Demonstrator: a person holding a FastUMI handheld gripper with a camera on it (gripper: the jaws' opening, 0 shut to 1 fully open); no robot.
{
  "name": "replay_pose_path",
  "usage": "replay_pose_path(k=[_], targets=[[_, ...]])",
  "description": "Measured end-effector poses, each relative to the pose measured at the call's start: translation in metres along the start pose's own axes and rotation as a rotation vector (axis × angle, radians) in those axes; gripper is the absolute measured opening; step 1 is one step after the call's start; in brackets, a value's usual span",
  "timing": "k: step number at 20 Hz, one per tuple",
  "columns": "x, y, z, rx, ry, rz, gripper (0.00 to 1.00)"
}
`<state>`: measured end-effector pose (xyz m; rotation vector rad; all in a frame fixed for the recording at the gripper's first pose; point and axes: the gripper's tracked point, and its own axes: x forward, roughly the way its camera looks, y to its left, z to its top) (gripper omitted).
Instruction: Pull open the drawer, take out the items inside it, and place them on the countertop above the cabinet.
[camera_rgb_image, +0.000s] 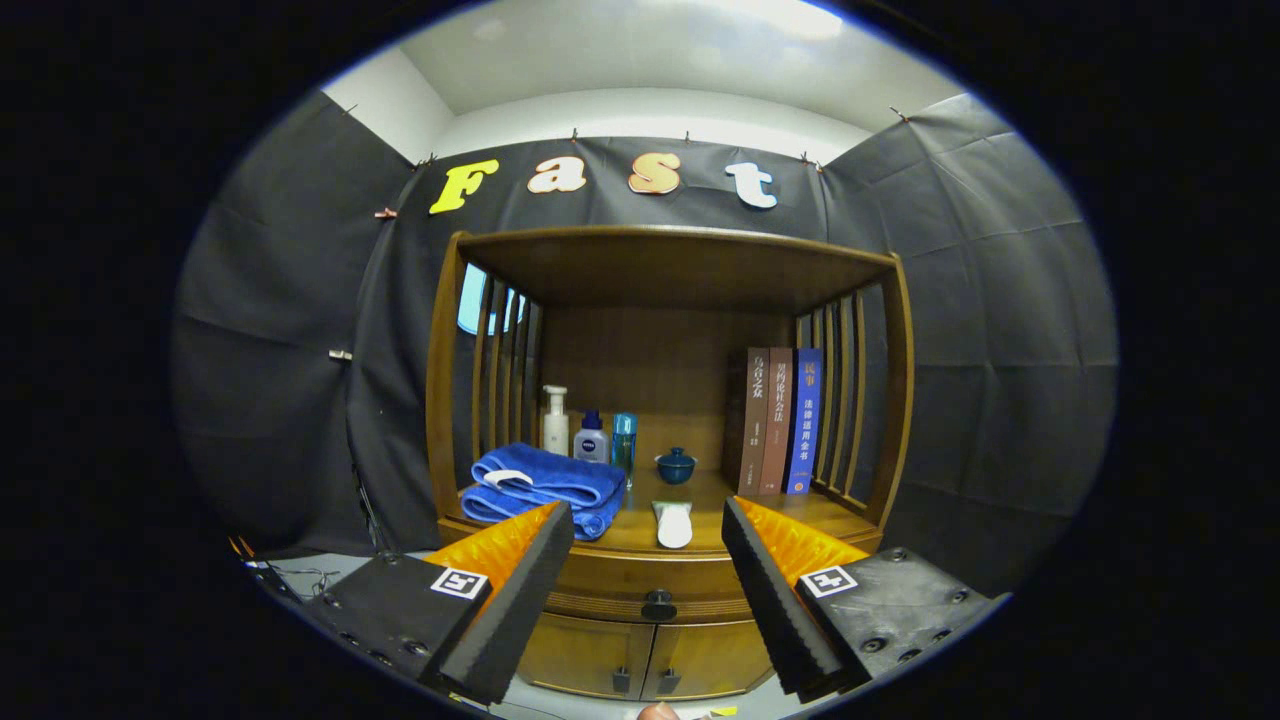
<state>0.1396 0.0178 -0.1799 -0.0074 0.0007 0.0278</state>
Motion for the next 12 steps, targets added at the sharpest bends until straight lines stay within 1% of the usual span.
replay_pose_path(k=[4, 8, 10, 12], targets=[[-0.021, -0.004, 0.034, 0.031, -0.007, -0.018, 0.98], [-0.044, -0.016, 0.063, 0.082, -0.002, -0.055, 0.98], [-0.061, -0.024, 0.077, 0.088, -0.013, -0.079, 0.98], [-0.075, -0.022, 0.082, 0.072, -0.013, -0.069, 0.98]])
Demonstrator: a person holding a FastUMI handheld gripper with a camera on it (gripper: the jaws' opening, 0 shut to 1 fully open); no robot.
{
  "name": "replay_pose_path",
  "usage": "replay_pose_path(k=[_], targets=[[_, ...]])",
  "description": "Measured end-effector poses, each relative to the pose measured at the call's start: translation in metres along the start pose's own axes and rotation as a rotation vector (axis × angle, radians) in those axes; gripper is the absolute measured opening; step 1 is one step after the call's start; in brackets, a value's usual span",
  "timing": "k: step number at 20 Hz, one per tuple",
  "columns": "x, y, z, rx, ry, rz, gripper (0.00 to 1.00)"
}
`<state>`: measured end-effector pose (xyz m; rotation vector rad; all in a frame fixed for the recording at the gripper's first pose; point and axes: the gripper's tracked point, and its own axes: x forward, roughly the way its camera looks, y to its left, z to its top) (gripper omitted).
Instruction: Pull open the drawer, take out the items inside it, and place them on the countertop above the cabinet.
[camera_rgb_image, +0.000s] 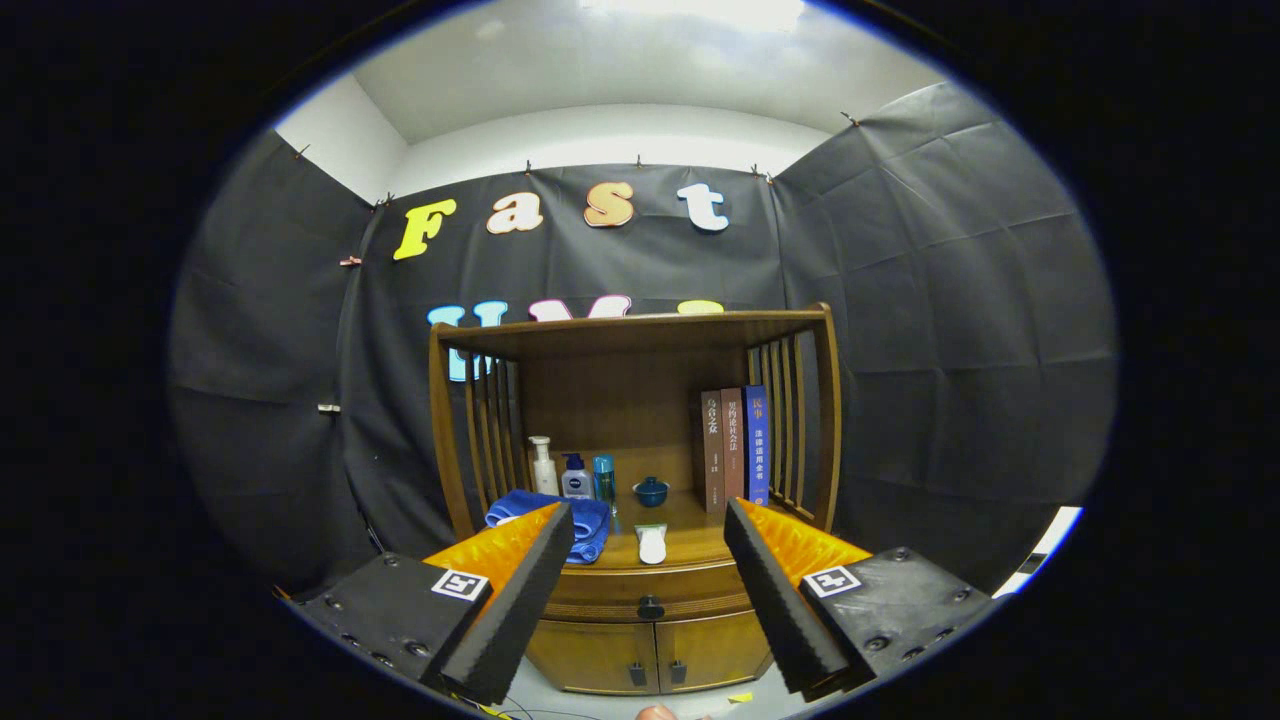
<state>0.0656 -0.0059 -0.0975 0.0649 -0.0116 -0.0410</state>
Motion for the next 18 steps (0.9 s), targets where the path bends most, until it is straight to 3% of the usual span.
replay_pose_path(k=[6, 18], targets=[[-0.021, 0.021, 0.002, -0.040, 0.025, 0.057, 0.99], [-0.028, 0.027, 0.013, -0.016, 0.012, 0.064, 0.99]])
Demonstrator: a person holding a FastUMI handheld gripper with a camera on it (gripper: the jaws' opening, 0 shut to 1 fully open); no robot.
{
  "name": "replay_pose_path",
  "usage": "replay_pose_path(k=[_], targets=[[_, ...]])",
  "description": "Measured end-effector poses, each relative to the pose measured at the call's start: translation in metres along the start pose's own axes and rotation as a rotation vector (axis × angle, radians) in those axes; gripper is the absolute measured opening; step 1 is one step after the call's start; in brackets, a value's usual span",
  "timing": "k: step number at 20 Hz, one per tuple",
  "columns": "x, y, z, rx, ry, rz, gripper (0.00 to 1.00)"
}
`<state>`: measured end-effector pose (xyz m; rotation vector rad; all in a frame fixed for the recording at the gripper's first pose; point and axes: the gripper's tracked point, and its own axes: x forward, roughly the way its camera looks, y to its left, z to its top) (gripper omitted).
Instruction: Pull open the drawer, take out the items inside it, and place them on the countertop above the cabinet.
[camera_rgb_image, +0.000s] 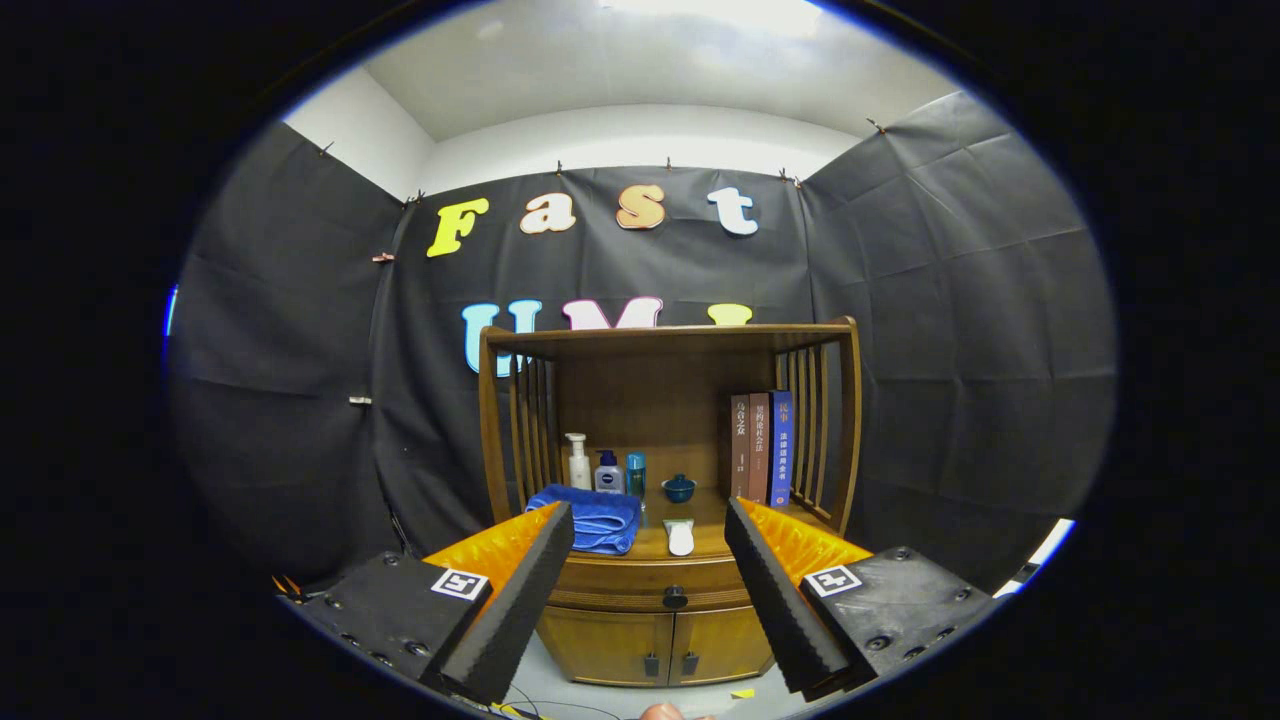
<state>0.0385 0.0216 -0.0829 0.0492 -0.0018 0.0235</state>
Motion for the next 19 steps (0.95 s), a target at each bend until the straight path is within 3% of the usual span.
replay_pose_path(k=[19], targets=[[-0.0008, 0.0033, 0.0021, 0.006, -0.005, -0.006, 0.99]])
